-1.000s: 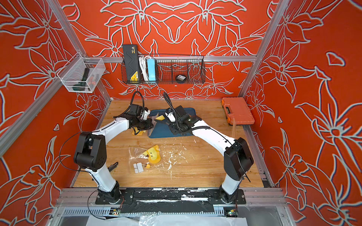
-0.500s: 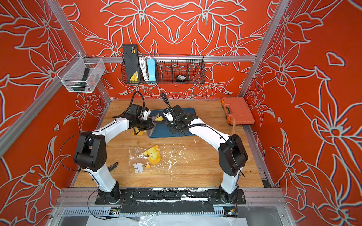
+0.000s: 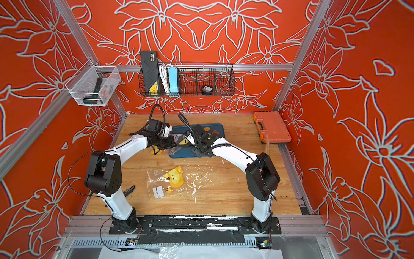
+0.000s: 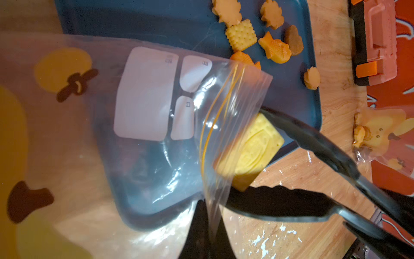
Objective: Put the cookies into a resealable bag to prevent moisture
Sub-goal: Place the cookie in the ziploc bag.
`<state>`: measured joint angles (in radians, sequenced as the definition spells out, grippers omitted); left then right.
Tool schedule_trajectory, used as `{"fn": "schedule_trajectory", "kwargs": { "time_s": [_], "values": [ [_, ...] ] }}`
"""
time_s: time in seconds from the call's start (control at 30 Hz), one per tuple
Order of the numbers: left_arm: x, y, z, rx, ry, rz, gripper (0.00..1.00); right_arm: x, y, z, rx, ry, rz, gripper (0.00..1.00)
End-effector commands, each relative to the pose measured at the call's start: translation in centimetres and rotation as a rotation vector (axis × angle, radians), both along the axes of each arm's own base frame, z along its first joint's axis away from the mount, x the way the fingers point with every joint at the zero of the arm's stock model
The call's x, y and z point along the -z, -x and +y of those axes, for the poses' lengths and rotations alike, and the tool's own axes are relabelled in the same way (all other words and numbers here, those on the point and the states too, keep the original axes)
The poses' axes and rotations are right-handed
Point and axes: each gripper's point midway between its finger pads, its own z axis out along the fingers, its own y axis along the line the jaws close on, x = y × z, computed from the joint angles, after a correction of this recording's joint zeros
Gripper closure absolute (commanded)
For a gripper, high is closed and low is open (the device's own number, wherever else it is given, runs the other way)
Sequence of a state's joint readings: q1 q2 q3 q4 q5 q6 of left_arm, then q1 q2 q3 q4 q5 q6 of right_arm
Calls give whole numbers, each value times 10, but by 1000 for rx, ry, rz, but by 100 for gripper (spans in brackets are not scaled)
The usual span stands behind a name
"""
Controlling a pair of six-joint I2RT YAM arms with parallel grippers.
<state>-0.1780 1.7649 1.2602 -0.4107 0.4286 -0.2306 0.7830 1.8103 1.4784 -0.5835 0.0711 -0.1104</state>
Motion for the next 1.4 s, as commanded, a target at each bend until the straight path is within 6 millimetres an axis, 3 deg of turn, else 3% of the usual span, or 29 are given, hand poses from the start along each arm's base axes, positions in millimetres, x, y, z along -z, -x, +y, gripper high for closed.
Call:
{"fn": "schedule_trajectory", "kwargs": {
  "time_s": [0.0, 0.27, 0.6, 0.97, 1.23, 1.37],
  "values": [
    [-6, 0, -3, 18, -1, -17, 100, -4, 1, 7, -57, 46, -71, 63],
    [-9, 2, -6, 33, 17, -26, 100, 3, 1, 23, -76, -2, -32, 63],
    [-19, 1, -2, 18, 6, -60, 100, 31, -7, 26, 12, -18, 91, 66],
    [-14, 3, -6, 32, 22, -38, 100, -12, -9, 50, -14, -235, 80, 66],
    [-15, 3, -6, 34, 23, -41, 100, -5, -14, 56, 11, -244, 108, 66],
    [-21, 2, -4, 26, 21, -62, 100, 9, -14, 58, -3, -203, 149, 67]
  ]
}}
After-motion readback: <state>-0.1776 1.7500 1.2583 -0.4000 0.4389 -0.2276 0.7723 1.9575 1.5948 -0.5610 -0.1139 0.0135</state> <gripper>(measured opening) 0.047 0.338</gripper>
